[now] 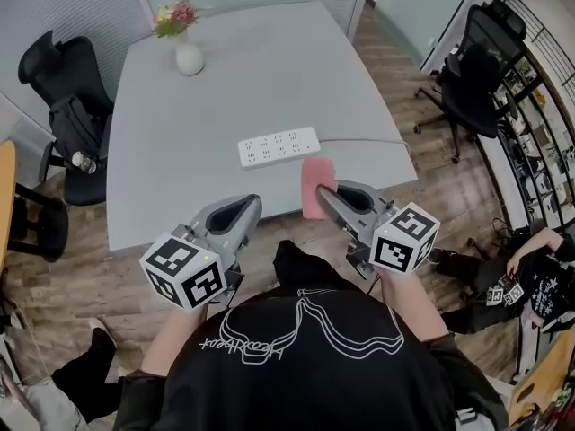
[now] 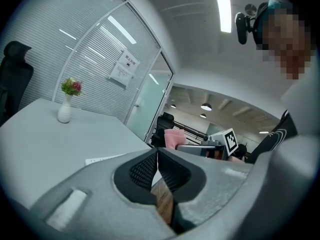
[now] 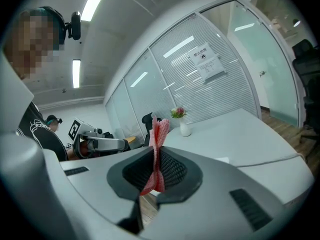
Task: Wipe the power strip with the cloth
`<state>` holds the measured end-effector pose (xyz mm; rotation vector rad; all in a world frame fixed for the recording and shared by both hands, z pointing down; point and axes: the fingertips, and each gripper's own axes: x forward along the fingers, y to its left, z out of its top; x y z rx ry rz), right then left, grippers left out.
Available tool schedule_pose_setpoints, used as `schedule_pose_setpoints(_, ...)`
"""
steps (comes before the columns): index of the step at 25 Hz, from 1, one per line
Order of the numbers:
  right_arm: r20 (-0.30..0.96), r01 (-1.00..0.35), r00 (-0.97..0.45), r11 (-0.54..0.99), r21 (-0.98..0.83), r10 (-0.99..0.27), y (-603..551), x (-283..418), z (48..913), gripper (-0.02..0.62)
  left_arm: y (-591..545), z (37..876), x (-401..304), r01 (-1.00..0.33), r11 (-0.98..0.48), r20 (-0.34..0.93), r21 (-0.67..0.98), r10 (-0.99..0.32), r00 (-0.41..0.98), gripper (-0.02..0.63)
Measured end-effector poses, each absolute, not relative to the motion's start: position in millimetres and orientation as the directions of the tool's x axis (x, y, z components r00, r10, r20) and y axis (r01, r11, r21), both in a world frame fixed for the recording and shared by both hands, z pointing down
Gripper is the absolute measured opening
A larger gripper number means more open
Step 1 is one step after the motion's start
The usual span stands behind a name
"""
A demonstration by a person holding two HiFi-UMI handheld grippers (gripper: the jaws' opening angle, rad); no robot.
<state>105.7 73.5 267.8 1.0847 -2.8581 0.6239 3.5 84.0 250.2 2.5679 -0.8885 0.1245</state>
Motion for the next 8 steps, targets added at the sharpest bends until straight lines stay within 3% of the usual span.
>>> schedule_pose_setpoints(8, 0.174, -0.649, -0.753, 0.674, -0.354, -0.634, 78.0, 108.3, 259.5, 0.032, 86.2, 239.4, 11.6, -0.602, -0.722, 0.223, 0.339, -0.561, 0.798, 0.014)
